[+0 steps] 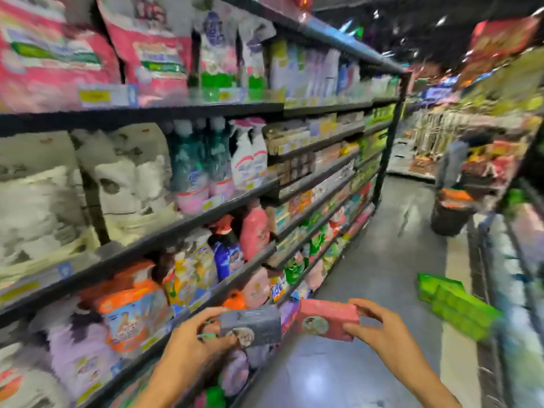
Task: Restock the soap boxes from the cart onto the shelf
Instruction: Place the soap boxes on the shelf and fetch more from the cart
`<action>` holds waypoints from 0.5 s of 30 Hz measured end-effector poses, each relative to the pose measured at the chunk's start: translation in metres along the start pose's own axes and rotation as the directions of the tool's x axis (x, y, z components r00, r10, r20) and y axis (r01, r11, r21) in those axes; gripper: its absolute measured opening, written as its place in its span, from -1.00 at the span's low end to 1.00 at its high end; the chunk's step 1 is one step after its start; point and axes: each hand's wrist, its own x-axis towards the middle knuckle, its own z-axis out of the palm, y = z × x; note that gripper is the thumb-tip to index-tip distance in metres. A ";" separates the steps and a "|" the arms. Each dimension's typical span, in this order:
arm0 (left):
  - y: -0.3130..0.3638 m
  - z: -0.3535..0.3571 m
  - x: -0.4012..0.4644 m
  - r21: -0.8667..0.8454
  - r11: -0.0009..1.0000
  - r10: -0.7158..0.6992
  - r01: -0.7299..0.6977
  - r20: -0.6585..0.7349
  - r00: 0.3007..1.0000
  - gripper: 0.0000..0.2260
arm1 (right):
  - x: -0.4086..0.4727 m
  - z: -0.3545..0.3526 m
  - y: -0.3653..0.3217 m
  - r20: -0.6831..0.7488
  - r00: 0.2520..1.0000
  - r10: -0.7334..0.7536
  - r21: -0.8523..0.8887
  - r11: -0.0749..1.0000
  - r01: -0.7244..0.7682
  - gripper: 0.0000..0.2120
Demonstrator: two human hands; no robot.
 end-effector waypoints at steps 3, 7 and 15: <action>0.044 0.059 0.056 0.017 0.997 0.068 -0.069 0.057 0.996 -0.42 | 0.028 -0.071 0.022 -0.108 0.994 -0.010 -0.016 1.000 0.009 -0.57; 0.092 0.139 0.126 -0.030 0.988 0.154 -0.152 0.066 0.986 -0.46 | 0.075 -0.160 0.054 -0.205 0.979 -0.025 -0.039 0.999 0.017 -0.58; 0.158 0.255 0.259 -0.024 0.975 0.223 -0.222 0.109 0.969 -0.64 | 0.180 -0.289 0.098 -0.235 0.971 -0.041 -0.040 0.999 0.033 -0.57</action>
